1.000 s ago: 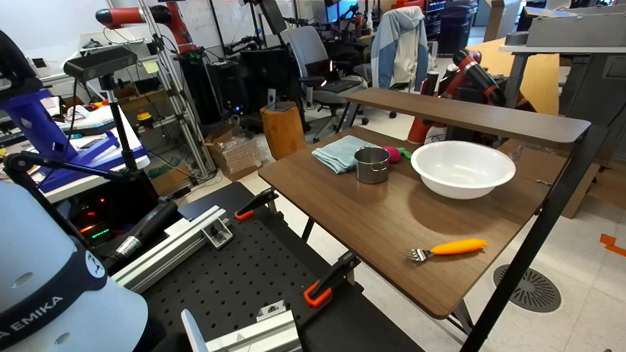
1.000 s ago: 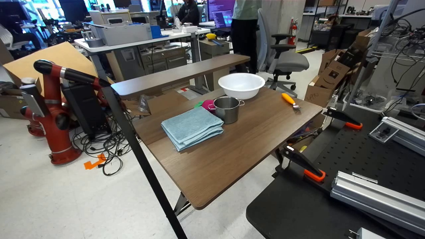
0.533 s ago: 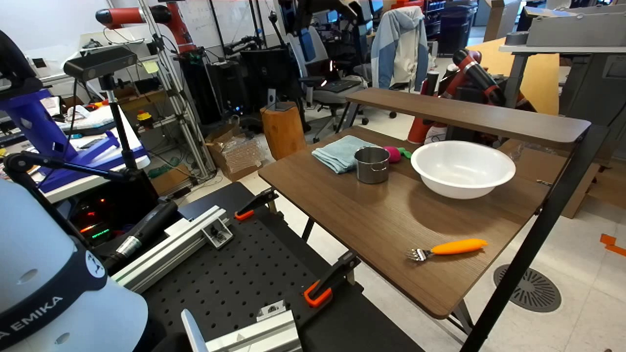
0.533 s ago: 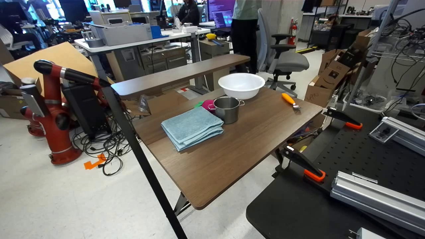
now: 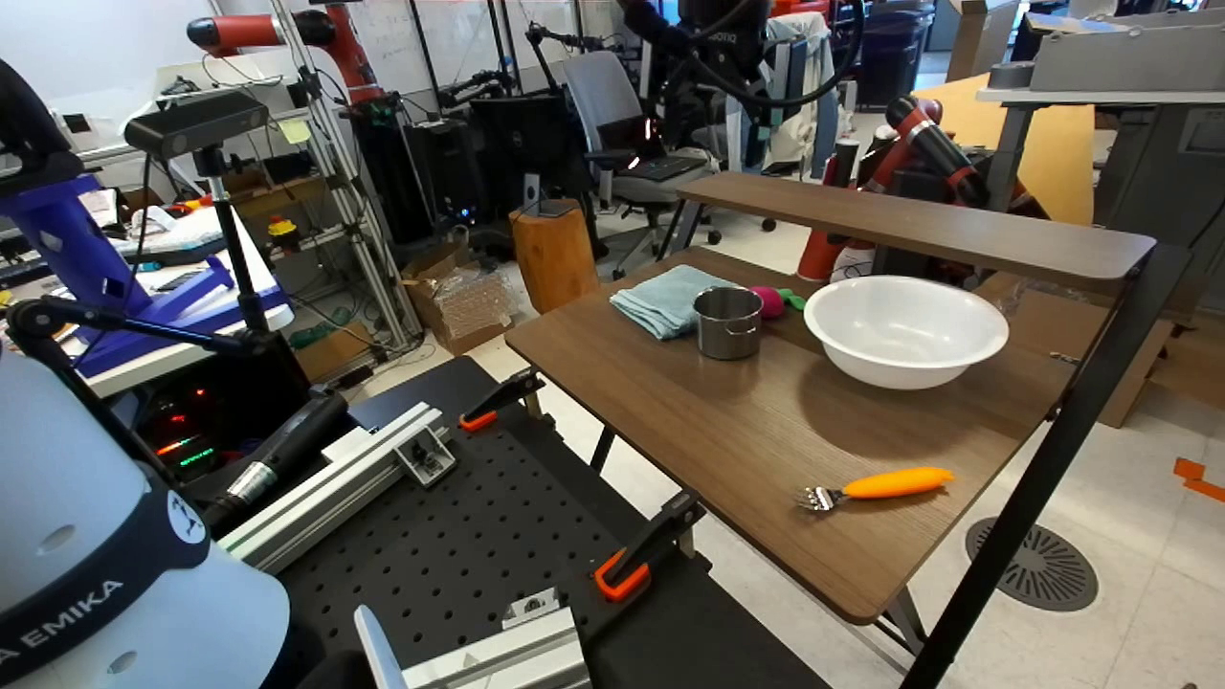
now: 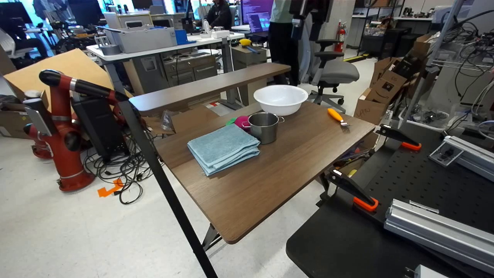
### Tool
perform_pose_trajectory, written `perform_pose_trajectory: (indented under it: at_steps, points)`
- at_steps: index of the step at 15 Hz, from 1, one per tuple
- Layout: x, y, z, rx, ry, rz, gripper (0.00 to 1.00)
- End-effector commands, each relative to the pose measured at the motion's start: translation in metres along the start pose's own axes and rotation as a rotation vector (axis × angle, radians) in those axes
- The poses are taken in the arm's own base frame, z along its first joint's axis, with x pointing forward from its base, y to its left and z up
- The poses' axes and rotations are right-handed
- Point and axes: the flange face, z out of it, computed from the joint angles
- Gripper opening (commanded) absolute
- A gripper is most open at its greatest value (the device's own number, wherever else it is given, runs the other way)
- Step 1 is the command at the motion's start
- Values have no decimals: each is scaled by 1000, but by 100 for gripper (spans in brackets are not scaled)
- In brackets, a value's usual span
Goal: Push the silver pot to the edge of the table
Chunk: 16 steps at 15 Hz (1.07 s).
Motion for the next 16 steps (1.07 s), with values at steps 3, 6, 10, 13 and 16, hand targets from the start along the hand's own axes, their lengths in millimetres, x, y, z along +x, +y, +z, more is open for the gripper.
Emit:
perform_pose_trajectory:
  at_steps: [3, 6, 10, 13, 16]
  points:
    - [65, -11, 25, 25, -84, 97, 100]
    - [93, -23, 50, 34, -112, 142, 100]
    - [119, -26, 85, 7, -138, 222, 100]
    - [133, -27, 111, -9, -155, 286, 100]
    - [139, -34, 134, -24, -198, 308, 100]
